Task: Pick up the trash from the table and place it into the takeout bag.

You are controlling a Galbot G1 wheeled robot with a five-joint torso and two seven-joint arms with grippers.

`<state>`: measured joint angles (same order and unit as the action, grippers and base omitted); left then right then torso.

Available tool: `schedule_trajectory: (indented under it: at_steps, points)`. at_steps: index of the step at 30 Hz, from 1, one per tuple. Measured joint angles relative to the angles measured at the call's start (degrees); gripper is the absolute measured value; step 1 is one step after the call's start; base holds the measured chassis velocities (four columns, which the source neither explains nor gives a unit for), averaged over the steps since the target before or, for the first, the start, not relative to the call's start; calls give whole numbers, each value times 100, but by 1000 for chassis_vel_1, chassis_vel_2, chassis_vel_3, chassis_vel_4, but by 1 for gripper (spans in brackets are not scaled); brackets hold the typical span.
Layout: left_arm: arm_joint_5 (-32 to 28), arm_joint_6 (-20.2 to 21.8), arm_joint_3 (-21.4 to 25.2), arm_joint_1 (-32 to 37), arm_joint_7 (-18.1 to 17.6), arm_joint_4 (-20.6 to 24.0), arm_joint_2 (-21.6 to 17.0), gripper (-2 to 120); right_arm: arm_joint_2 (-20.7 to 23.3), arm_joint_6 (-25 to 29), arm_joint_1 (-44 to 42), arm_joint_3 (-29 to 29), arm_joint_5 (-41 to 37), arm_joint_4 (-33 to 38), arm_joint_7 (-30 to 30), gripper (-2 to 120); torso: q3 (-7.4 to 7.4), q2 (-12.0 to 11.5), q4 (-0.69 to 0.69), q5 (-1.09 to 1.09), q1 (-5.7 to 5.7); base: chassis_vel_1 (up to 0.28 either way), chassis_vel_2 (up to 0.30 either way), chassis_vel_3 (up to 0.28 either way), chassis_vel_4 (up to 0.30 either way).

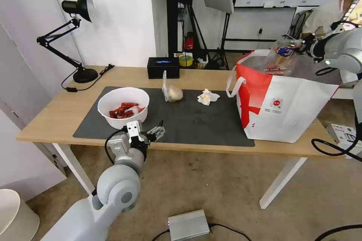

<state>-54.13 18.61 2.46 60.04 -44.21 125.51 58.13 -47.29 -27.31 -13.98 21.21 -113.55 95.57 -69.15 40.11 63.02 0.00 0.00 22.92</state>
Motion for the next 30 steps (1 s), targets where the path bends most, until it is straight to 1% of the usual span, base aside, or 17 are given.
schedule_trajectory:
  at_steps: [10, 17, 30]
  points:
    - [-1, 0, -2, -21, 0, -38, 8, 100, -83, 134, 270, 48, -102, -48, 145, 0, 0, 0, 0, 0, 0, 0, 0, 0, 0]
    - [-1, 0, -1, -21, 0, -58, 26, 100, 21, 137, 470, 25, -121, -94, 129, 0, 0, 0, 0, -1, 0, 0, 0, 0, 0]
    - [0, 0, -64, -44, 0, -94, 86, 100, 208, 88, 36, 278, -108, -8, 80, 0, 0, 0, 0, 0, 0, 0, 0, 0, 0]
